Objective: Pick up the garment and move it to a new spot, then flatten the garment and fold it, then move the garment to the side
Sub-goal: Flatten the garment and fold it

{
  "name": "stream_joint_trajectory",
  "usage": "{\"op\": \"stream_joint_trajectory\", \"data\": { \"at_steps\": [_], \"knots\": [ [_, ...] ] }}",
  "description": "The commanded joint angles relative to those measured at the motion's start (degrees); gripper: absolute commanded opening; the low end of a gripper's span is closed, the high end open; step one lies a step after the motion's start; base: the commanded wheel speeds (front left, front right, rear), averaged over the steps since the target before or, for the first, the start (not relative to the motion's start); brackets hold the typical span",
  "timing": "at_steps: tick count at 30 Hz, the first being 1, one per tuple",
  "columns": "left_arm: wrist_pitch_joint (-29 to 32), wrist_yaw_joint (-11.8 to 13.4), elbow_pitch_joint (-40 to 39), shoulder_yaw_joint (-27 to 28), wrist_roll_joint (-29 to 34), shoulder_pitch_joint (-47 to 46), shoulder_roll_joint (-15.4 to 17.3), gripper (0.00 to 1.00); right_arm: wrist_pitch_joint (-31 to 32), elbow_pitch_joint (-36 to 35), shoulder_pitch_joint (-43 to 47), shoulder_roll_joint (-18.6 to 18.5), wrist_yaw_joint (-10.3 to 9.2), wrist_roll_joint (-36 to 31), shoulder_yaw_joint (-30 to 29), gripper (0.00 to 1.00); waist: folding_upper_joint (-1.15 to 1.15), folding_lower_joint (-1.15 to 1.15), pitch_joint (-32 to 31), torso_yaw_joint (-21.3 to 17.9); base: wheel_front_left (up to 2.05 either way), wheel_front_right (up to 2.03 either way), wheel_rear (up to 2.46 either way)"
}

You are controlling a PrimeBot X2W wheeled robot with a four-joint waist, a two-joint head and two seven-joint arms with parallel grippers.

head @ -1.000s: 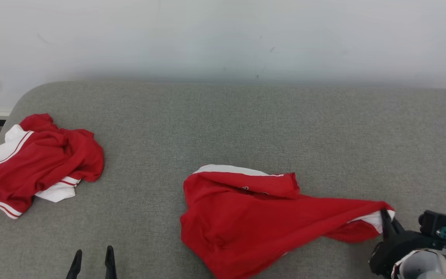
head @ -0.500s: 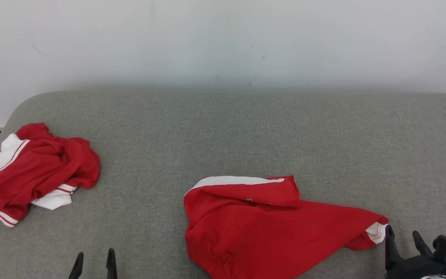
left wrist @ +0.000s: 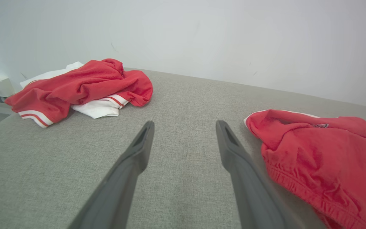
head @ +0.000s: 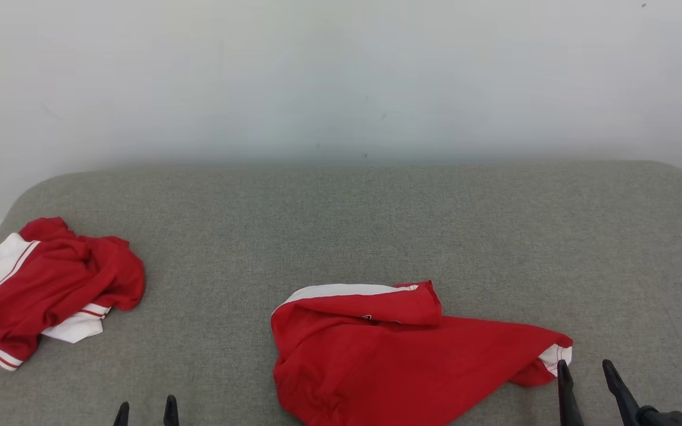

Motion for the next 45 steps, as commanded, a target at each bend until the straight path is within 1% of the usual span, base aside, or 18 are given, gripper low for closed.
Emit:
{"op": "stream_joint_trajectory", "data": {
  "at_steps": [1, 6, 16, 19, 21, 24, 25, 27, 31, 35, 39, 45],
  "knots": [
    [-0.2, 0.3, -0.2, -0.1, -0.1, 0.8, -0.1, 1.0, -0.8, -1.2, 1.2, -0.6, -0.14, -0.7, 0.7, 1.0, 0.0, 0.01, -0.5, -0.3, 0.0, 0.0, 0.0],
    [-0.2, 0.6, -0.4, -0.4, -0.4, 1.3, -0.1, 1.0, -1.6, -3.7, 3.8, -1.1, -0.14, -1.6, 2.8, 1.0, 0.0, 0.01, -1.3, -0.5, 0.0, 0.0, 0.0],
    [-0.2, 0.6, -0.7, -1.1, -0.8, 2.2, -0.1, 1.0, -1.7, -4.8, 5.2, -0.3, -0.15, -1.3, 2.7, 1.0, 0.0, 0.01, -2.2, -0.5, 0.0, 0.0, 0.0],
    [-0.2, 0.2, -0.1, -1.9, -1.1, 2.3, -0.1, 1.0, -1.7, -4.8, 5.0, -0.1, -0.14, -1.2, 2.9, 1.0, 0.0, 0.01, -2.1, -0.5, 0.0, 0.0, 0.0],
    [0.0, -0.5, 2.2, -4.3, -3.2, 2.8, -0.2, 1.0, -1.7, -4.8, 4.9, 0.0, -0.15, -1.0, 2.9, 1.0, 0.0, 0.01, -2.0, -0.6, 0.0, 0.0, 0.0],
    [2.4, -1.2, 4.7, -8.5, -6.5, 1.5, 0.0, 1.0, -1.7, -4.6, 4.8, 0.1, -0.15, -0.9, 3.0, 1.0, 0.0, 0.01, -1.8, -0.7, 0.0, 0.0, 0.0],
    [2.4, -1.2, 4.7, -8.5, -6.5, 1.5, 0.0, 1.0, -1.7, -4.6, 4.8, 0.1, -0.15, -0.9, 3.0, 1.0, 0.0, 0.01, -1.8, -0.7, 0.0, 0.0, 0.0],
    [4.5, -1.5, 5.7, -11.2, -8.9, 0.6, 0.1, 1.0, -1.7, -4.5, 4.6, 0.2, -0.15, -0.8, 3.1, 1.0, 0.0, 0.01, -1.6, -0.8, 0.0, 0.0, 0.0],
    [8.7, -1.4, 6.8, -16.9, -14.5, -1.5, 1.2, 1.0, -1.7, -4.4, 4.1, 0.4, -0.15, -0.7, 3.4, 1.0, 0.0, 0.01, -1.1, -1.6, 0.0, 0.0, 0.0],
    [11.8, -1.4, 8.1, -21.0, -18.8, -4.2, 2.0, 1.0, -1.7, -4.2, 3.5, 0.5, -0.14, -0.5, 3.8, 1.0, 0.0, 0.01, -0.3, -2.7, 0.0, 0.0, 0.0],
    [14.5, -1.4, 10.6, -23.9, -22.7, -7.0, 2.5, 1.0, -1.7, -4.1, 2.8, 0.6, -0.14, -0.3, 4.3, 1.0, 0.0, 0.01, 0.7, -4.2, 0.0, 0.0, 0.0],
    [16.1, -1.4, 13.6, -24.8, -24.9, -9.6, 2.6, 1.0, -1.7, -4.2, 2.5, 0.7, -0.14, -0.3, 4.3, 1.0, 0.0, 0.01, 1.8, -5.7, 0.0, 0.0, 0.0]
  ]
}}
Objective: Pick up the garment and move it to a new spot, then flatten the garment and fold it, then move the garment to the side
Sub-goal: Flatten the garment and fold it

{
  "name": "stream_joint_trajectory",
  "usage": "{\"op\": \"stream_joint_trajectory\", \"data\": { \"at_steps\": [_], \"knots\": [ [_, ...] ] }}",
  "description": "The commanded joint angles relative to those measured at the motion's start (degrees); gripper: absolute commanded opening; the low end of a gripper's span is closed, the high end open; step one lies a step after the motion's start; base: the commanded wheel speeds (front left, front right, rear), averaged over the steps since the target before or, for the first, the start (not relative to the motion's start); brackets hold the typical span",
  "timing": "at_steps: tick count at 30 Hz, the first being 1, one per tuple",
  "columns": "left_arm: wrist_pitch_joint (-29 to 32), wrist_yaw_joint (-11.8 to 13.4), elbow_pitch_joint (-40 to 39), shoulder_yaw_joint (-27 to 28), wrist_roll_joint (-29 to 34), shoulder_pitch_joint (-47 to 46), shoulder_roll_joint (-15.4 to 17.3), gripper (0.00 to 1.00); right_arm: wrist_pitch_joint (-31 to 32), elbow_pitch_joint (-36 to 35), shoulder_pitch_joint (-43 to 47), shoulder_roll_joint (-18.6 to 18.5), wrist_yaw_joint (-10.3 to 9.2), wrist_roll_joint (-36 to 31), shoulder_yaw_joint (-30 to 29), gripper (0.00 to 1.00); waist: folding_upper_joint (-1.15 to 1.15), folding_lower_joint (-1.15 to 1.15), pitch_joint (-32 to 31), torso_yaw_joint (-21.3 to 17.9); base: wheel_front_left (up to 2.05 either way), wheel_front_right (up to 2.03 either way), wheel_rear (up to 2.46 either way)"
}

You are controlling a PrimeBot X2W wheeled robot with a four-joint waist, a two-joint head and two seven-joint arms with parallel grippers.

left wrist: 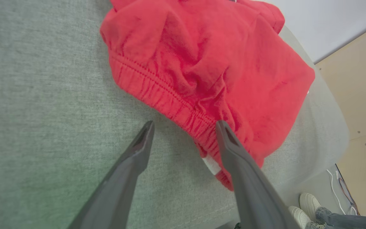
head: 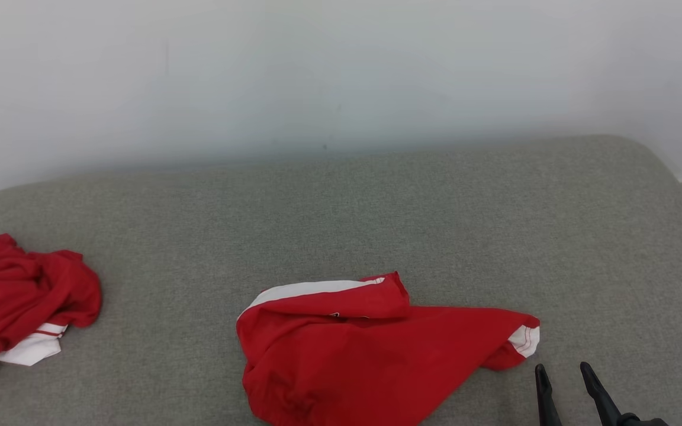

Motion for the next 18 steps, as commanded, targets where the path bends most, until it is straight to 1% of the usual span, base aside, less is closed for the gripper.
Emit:
{"op": "stream_joint_trajectory", "data": {
  "at_steps": [1, 9, 10, 11, 12, 14, 18],
  "knots": [
    [0.0, 0.0, 0.3, -0.1, -0.2, -0.9, 0.2, 1.0, -0.3, -0.1, -0.3, 0.1, -0.14, 0.3, 0.0, 1.0, 0.0, 0.0, 0.6, -0.6, 0.0, 0.0, 0.0],
    [-1.6, 0.0, 1.4, -1.0, -0.2, -2.7, 0.9, 1.0, -0.3, -0.2, -0.6, 0.2, -0.14, 0.4, -0.1, 1.0, 0.0, 0.0, 1.0, -1.4, 0.0, 0.0, 0.0],
    [-2.2, 0.0, 1.4, -1.0, 0.1, -2.8, 1.1, 0.47, -0.3, -0.2, -0.6, 0.2, -0.14, 0.5, -0.1, 1.0, 0.0, 0.0, 1.0, -1.4, 0.0, 0.0, 0.0],
    [-2.8, 0.0, 1.3, -1.0, 0.3, -3.0, 1.2, 0.28, -0.3, -0.2, -0.6, 0.2, -0.14, 0.5, -0.1, 1.0, 0.0, 0.0, 1.0, -1.4, 0.0, 0.0, 0.0],
    [-3.3, 0.0, 1.1, -0.9, 0.4, -3.1, 1.2, 0.0, -0.3, -0.2, -0.6, 0.2, -0.14, 0.5, -0.2, 1.0, 0.0, 0.0, 1.0, -1.4, 0.0, 0.0, 0.0],
    [-3.7, 0.1, 1.0, -1.0, 0.6, -3.0, 1.3, 0.0, -0.3, -0.2, -0.6, 0.2, -0.14, 0.5, -0.3, 1.0, 0.0, 0.0, 1.0, -1.2, 0.0, 0.0, 0.0],
    [-5.0, 1.0, 0.0, -0.6, 1.1, -3.1, 1.8, 0.0, -0.3, -0.1, -0.5, 0.3, -0.14, 0.4, -0.3, 1.0, 0.0, 0.0, 0.9, -0.9, 0.0, 0.0, 0.0]
  ]
}}
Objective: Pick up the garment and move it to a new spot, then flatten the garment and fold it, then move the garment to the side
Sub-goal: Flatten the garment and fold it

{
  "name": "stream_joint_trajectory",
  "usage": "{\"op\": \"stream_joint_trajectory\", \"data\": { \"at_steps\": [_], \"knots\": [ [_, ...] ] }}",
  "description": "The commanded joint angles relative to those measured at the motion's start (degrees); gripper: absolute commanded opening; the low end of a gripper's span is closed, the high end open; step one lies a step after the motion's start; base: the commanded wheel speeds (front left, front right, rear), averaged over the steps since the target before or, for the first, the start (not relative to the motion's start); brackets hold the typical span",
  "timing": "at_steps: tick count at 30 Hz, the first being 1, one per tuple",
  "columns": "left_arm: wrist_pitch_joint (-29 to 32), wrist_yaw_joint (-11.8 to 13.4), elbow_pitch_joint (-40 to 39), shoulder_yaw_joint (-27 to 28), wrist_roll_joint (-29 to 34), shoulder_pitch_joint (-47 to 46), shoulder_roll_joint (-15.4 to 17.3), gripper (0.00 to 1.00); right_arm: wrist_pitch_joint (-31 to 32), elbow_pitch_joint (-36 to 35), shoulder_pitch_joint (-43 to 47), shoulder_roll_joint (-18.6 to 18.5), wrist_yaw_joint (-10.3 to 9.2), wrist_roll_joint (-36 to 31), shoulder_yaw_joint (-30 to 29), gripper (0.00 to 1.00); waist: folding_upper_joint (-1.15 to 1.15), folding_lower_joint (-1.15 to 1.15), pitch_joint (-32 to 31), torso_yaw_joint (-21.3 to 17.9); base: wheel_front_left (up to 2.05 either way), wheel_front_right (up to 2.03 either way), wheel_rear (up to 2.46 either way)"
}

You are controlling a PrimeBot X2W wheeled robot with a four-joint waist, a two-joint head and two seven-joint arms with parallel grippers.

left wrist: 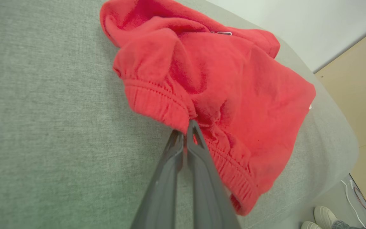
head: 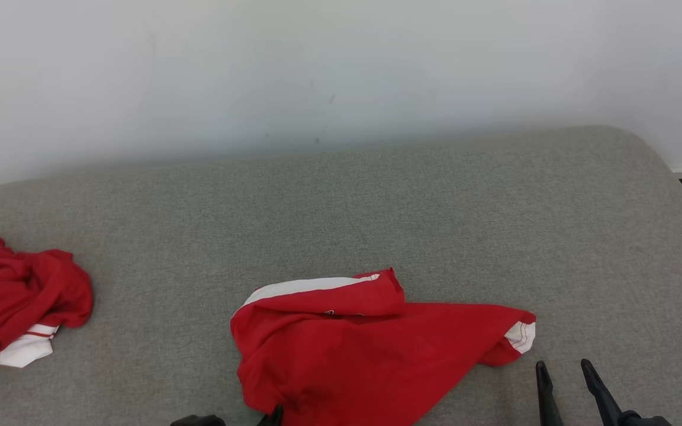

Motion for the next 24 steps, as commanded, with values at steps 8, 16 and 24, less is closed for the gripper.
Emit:
{"op": "stream_joint_trajectory", "data": {
  "at_steps": [8, 16, 24],
  "knots": [
    [-0.4, 1.2, -4.5, 2.1, -1.1, -2.9, 0.9, 0.0, -0.3, 0.1, -0.3, 0.1, -0.15, 0.3, 0.5, 1.0, 0.0, 0.0, 0.0, 0.1, 0.0, 0.0, 0.0],
    [-0.5, 2.5, -3.5, 5.4, -1.4, -11.0, 2.2, 0.0, -0.3, -0.1, -1.4, 0.1, -0.16, 0.7, 1.9, 1.0, 0.0, 0.0, 1.7, -1.4, 0.0, 0.0, 0.0],
    [-3.8, 2.7, 4.5, 6.8, 1.0, -21.0, 4.2, 0.0, -0.3, -0.8, -3.8, 0.0, -0.15, 0.6, 3.7, 1.0, 0.0, 0.0, 6.6, -3.7, 0.0, 0.0, 0.0]
  ]
}}
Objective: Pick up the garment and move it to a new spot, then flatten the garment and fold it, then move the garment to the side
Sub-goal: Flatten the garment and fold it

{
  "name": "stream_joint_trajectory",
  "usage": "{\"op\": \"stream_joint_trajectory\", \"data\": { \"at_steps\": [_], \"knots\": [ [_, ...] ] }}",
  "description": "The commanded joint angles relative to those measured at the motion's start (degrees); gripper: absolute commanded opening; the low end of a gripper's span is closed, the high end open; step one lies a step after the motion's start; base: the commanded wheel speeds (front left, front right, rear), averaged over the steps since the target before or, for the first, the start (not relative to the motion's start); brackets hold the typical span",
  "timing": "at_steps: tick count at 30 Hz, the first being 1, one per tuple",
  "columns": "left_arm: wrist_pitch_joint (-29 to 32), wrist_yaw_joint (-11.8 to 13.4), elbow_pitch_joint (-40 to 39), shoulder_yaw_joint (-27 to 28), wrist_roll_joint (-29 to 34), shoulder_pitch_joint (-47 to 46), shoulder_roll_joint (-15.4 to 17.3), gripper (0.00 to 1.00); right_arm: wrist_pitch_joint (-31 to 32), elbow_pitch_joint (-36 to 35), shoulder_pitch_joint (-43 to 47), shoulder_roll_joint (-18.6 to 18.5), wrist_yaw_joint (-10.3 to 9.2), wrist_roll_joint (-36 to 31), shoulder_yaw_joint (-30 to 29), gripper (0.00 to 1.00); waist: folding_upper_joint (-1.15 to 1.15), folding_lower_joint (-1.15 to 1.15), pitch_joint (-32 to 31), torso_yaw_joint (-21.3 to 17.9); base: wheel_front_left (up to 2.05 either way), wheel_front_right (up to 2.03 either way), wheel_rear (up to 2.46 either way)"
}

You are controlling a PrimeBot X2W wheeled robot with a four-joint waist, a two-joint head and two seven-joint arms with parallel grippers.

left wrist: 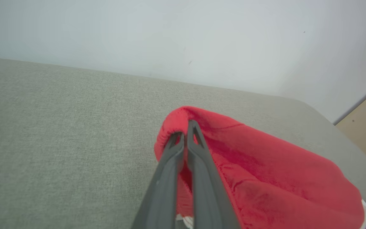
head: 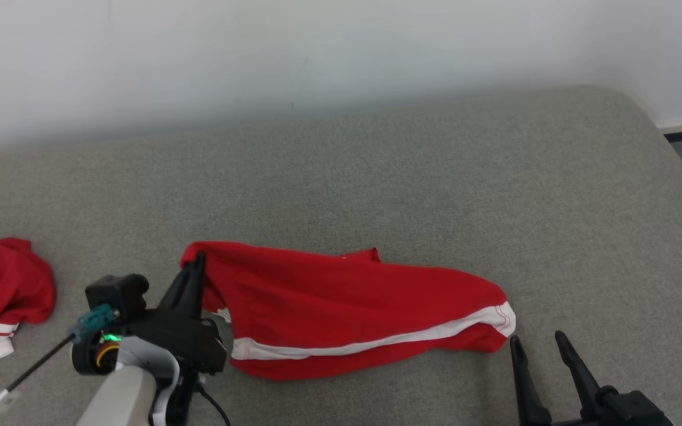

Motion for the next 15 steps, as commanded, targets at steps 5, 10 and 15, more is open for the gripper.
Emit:
{"op": "stream_joint_trajectory", "data": {
  "at_steps": [5, 10, 15],
  "knots": [
    [-3.0, 1.0, 6.0, 1.7, 1.2, -6.8, 1.6, 0.0, -0.3, -0.8, -2.5, -0.3, -0.15, 0.3, 1.1, 1.0, 0.0, -0.01, 5.4, -2.5, 0.0, 0.0, 0.0],
    [-4.1, 1.6, 10.9, 2.3, 1.3, -10.8, 1.8, 0.0, -0.3, -0.9, -3.9, -0.3, -0.16, 0.3, 1.5, 1.0, 0.0, -0.01, 7.7, -3.0, 0.0, 0.0, 0.0],
    [-5.8, 0.8, 14.0, 1.8, 1.7, -12.1, 0.9, 1.0, -0.3, -0.5, -4.2, -0.2, -0.15, 0.2, 1.2, 1.0, 0.0, -0.01, 7.8, -2.2, 0.0, 0.0, 0.0]
  ]
}}
